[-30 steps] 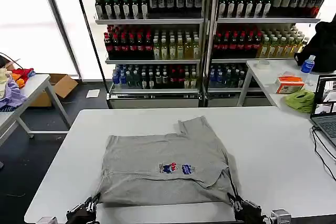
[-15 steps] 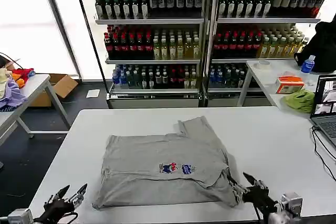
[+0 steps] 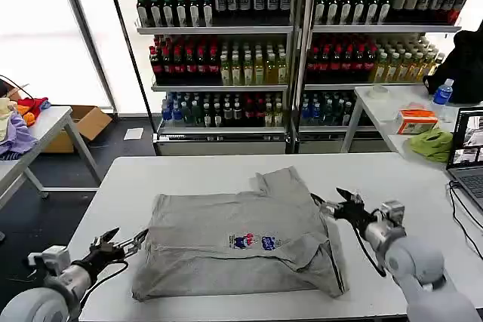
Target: Fold and organize the clothes.
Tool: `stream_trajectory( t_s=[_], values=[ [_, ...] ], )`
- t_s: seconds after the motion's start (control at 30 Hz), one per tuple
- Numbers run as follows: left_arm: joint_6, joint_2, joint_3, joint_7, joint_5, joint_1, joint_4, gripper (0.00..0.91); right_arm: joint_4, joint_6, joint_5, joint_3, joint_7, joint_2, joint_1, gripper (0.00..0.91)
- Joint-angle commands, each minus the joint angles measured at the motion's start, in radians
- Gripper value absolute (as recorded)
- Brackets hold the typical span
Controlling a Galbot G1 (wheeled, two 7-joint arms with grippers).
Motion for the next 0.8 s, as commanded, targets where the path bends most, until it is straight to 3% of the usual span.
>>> stream_trajectory(
  t_s=[0.03, 0.27, 0.8],
  values=[
    [0.0, 0.067, 0.281, 0.015, -0.021, -0.389, 0.324, 0.907, -0.376, 0.001, -0.06, -0.139, -0.054, 0.088, 0.319, 0.907],
    [0.0, 0.069, 0.376, -0.032, -0.008, -0.486, 0.408, 0.907, -0.49, 0.002, -0.103, -0.169, -0.058, 0.151, 0.359, 0.907],
    [-0.001, 0.044, 0.467, -0.05, -0.002, -0.58, 0.508, 0.907, -0.521, 0.001, -0.119, -0.182, -0.069, 0.188, 0.355, 0.907]
  ],
)
